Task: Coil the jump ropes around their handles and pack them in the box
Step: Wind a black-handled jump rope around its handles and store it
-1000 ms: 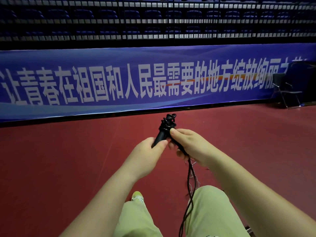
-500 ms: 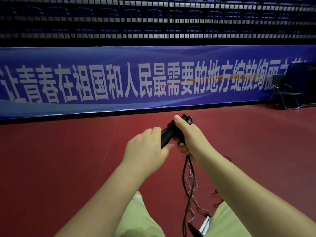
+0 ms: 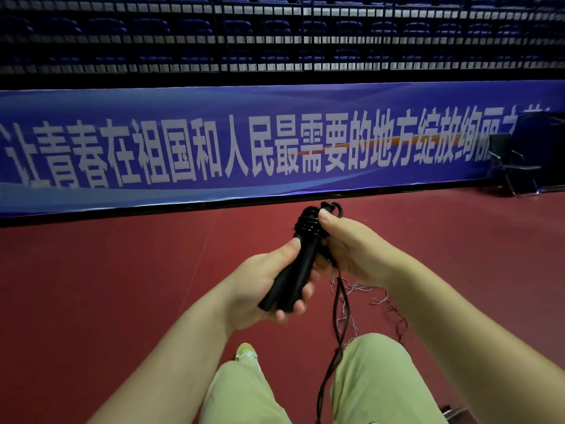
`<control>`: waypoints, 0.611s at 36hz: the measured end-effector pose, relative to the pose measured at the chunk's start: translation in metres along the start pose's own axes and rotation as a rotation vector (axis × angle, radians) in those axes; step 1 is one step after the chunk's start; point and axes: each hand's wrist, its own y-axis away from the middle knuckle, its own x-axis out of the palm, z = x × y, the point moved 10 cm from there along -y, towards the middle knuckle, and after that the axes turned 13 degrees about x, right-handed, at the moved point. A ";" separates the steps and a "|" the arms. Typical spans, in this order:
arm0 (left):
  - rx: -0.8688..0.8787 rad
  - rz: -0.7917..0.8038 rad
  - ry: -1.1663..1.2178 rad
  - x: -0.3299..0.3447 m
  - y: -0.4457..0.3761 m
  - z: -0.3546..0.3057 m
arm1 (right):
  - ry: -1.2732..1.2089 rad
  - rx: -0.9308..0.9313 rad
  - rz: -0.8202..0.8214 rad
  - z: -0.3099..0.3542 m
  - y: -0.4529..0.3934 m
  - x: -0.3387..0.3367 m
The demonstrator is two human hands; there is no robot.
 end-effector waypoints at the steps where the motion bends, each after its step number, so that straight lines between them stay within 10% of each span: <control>1: 0.024 -0.050 -0.102 -0.009 -0.002 -0.002 | 0.037 0.038 -0.019 -0.004 -0.001 -0.002; 11: 0.043 -0.293 -0.890 -0.049 -0.014 -0.014 | 0.282 0.110 -0.473 -0.024 -0.003 -0.021; 18: 0.087 -0.296 -1.624 -0.033 -0.019 -0.032 | -0.102 0.228 -0.317 -0.050 -0.006 -0.015; 22: 0.168 -0.277 -1.601 -0.022 -0.020 -0.034 | -0.158 0.208 -0.326 -0.047 -0.001 -0.020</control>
